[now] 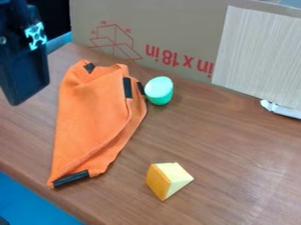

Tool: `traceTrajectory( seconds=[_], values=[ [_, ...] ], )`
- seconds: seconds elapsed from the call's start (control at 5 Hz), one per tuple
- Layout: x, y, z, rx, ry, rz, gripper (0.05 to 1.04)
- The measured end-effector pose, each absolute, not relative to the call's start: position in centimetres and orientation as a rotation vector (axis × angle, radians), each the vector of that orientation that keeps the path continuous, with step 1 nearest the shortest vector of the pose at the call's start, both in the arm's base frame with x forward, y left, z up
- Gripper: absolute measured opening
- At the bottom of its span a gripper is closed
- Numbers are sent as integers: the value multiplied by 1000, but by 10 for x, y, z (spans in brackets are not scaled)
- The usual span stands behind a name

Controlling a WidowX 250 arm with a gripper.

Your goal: Fold the cloth from bottom to top

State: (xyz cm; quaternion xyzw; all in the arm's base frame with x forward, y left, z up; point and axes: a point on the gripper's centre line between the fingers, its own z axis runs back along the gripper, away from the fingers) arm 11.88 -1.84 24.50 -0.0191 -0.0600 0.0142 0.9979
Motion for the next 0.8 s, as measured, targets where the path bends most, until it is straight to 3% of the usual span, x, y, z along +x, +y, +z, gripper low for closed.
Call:
traceTrajectory(
  seconds=[0.4,0.8],
  values=[
    [114,2,236,-19,-138,-109,1000],
    [112,13,199,-18,-139,-326,1000]
  ],
)
